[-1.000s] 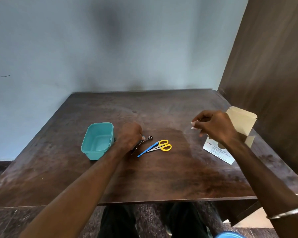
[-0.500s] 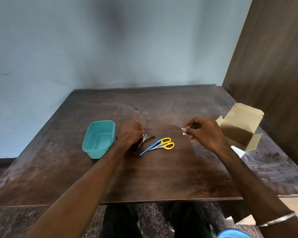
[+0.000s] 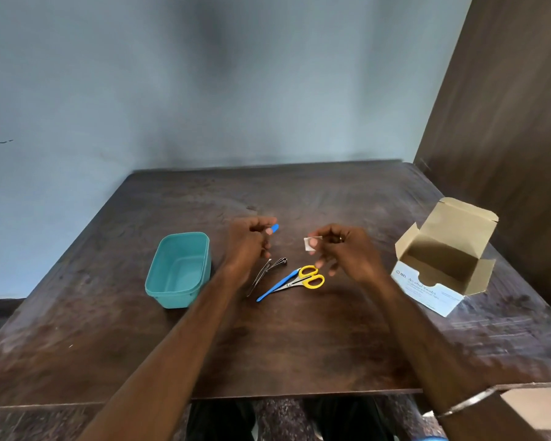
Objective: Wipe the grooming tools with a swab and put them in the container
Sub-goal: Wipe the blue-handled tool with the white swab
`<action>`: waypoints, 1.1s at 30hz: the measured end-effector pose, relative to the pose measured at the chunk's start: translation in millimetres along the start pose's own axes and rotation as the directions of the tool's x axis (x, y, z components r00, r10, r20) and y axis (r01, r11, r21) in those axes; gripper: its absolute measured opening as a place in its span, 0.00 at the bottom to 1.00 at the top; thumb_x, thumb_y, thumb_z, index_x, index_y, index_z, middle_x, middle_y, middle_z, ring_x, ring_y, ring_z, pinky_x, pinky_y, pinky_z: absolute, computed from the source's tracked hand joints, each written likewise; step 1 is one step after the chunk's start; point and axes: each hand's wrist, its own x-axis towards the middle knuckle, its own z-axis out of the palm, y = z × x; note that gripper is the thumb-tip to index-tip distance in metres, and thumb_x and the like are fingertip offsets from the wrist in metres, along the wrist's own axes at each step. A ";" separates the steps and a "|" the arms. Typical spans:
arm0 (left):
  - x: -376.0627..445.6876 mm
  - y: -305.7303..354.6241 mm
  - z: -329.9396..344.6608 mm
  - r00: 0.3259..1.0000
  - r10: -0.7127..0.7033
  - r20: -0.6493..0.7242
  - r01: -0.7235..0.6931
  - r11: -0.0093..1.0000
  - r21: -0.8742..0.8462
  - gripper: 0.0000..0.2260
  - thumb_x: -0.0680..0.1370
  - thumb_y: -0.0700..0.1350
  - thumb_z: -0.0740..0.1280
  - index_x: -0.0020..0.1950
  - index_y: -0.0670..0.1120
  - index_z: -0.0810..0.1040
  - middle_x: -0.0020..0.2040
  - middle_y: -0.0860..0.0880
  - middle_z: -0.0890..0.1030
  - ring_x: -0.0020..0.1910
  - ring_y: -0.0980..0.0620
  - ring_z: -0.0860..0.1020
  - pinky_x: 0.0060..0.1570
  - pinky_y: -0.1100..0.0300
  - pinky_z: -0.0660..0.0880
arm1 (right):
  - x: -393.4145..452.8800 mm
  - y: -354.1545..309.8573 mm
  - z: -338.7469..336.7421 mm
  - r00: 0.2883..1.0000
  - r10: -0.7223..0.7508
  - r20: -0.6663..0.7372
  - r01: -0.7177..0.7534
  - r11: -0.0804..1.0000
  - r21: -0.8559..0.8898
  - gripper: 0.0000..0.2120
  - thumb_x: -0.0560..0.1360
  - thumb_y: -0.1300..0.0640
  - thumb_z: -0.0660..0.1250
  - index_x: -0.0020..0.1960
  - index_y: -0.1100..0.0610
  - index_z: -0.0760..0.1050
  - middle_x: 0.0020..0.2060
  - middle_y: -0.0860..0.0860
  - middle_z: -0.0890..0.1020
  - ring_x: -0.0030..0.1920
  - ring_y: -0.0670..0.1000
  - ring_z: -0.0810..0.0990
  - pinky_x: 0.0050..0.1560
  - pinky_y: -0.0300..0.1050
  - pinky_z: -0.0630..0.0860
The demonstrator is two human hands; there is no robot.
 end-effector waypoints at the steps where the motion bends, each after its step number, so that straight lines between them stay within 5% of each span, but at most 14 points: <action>1: 1.4 -1.8 1.8 1.000 -0.006 0.031 0.007 1.000 -0.030 0.14 0.77 0.30 0.63 0.59 0.39 0.81 0.40 0.46 0.80 0.30 0.54 0.73 0.28 0.64 0.75 | 5.6 0.7 3.9 1.000 0.001 -0.005 0.000 1.000 0.023 0.04 0.76 0.64 0.71 0.45 0.55 0.81 0.34 0.51 0.84 0.25 0.47 0.80 0.22 0.39 0.70; 10: 19.3 -17.8 12.6 1.000 -0.001 -0.008 -0.001 0.967 -0.255 0.17 0.75 0.31 0.70 0.60 0.45 0.81 0.48 0.44 0.86 0.41 0.48 0.85 0.33 0.58 0.82 | 62.0 11.1 38.0 0.999 -0.011 -0.040 0.014 0.997 0.075 0.03 0.74 0.61 0.74 0.47 0.57 0.84 0.42 0.52 0.86 0.40 0.49 0.85 0.30 0.44 0.80; 19: 33.0 -30.9 11.5 0.978 0.199 0.057 -0.187 0.968 -0.168 0.22 0.75 0.27 0.67 0.62 0.49 0.78 0.56 0.46 0.85 0.49 0.49 0.85 0.40 0.60 0.81 | 87.2 27.6 41.6 0.993 -0.084 -0.086 0.089 0.995 0.055 0.09 0.70 0.66 0.77 0.43 0.54 0.82 0.42 0.59 0.85 0.39 0.53 0.85 0.34 0.50 0.83; 22: 35.8 -32.5 12.5 0.963 0.267 0.044 -0.263 0.961 -0.090 0.27 0.73 0.26 0.68 0.63 0.54 0.77 0.58 0.51 0.83 0.45 0.51 0.85 0.41 0.57 0.81 | 87.8 27.7 37.8 0.996 -0.081 -0.040 0.084 0.993 0.082 0.14 0.70 0.66 0.77 0.53 0.56 0.81 0.45 0.61 0.85 0.42 0.56 0.87 0.35 0.52 0.84; 26: 35.7 -33.4 12.9 0.940 0.340 0.025 -0.340 0.940 -0.008 0.32 0.73 0.26 0.67 0.63 0.61 0.75 0.59 0.56 0.81 0.40 0.52 0.83 0.42 0.58 0.81 | 87.8 28.6 33.6 0.998 -0.065 0.015 0.064 0.997 0.031 0.11 0.71 0.63 0.77 0.52 0.58 0.83 0.42 0.60 0.87 0.41 0.57 0.87 0.37 0.51 0.85; 33: 36.7 -39.8 14.5 0.919 0.392 0.039 -0.394 0.917 0.060 0.29 0.74 0.26 0.66 0.67 0.54 0.75 0.63 0.55 0.79 0.42 0.53 0.83 0.42 0.64 0.80 | 88.5 31.9 31.1 0.998 -0.053 0.025 0.054 0.998 -0.016 0.09 0.70 0.61 0.78 0.49 0.58 0.83 0.39 0.56 0.87 0.39 0.55 0.87 0.39 0.51 0.85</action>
